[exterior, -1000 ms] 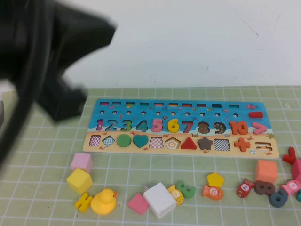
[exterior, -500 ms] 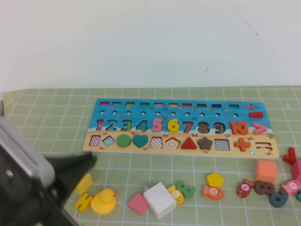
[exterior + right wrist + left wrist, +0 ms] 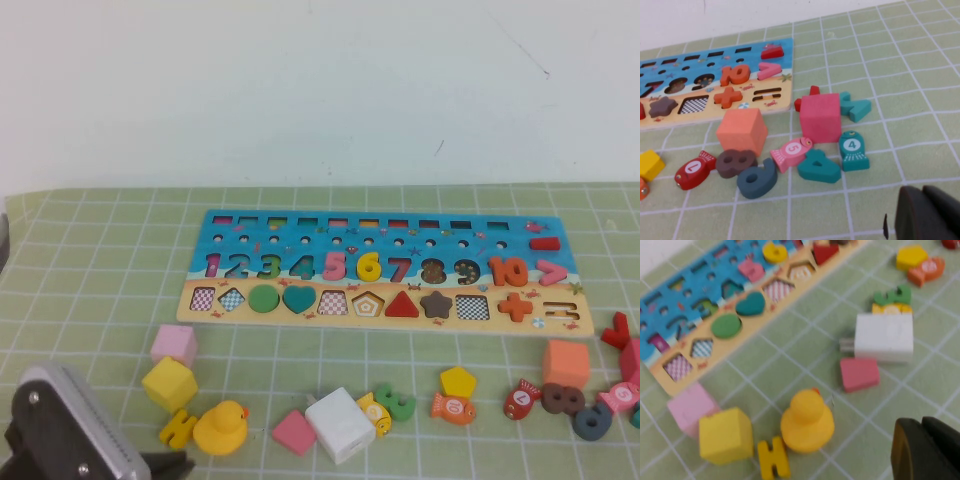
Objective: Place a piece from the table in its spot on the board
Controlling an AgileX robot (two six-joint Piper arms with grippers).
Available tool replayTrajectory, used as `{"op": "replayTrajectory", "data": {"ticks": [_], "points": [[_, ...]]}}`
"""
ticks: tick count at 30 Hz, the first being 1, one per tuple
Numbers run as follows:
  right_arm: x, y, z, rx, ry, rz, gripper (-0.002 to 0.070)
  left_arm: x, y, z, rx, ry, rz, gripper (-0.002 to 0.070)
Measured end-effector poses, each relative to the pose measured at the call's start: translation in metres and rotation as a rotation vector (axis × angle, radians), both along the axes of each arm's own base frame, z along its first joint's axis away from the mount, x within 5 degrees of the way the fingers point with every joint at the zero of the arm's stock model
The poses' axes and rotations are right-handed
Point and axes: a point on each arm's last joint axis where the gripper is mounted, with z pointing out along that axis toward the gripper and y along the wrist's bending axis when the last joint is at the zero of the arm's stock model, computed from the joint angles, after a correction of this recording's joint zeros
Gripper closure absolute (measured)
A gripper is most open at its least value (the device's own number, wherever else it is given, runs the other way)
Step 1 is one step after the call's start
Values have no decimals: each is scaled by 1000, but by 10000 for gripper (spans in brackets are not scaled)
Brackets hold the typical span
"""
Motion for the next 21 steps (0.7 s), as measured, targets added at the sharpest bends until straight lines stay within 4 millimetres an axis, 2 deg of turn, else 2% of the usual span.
{"op": "replayTrajectory", "data": {"ticks": [5, 8, 11, 16, 21], "points": [[0, 0, 0, 0, 0, 0, 679, -4, 12, -7, 31, 46, 51, 677], [0, 0, 0, 0, 0, 0, 679, -7, 28, -8, 29, 48, 152, 677], [0, 0, 0, 0, 0, 0, 679, -13, 47, -2, -4, -25, 283, 677], [0, 0, 0, 0, 0, 0, 679, -38, 70, 14, -74, -213, 479, 677], [0, 0, 0, 0, 0, 0, 679, -65, 78, 18, -118, -310, 591, 677]]}}
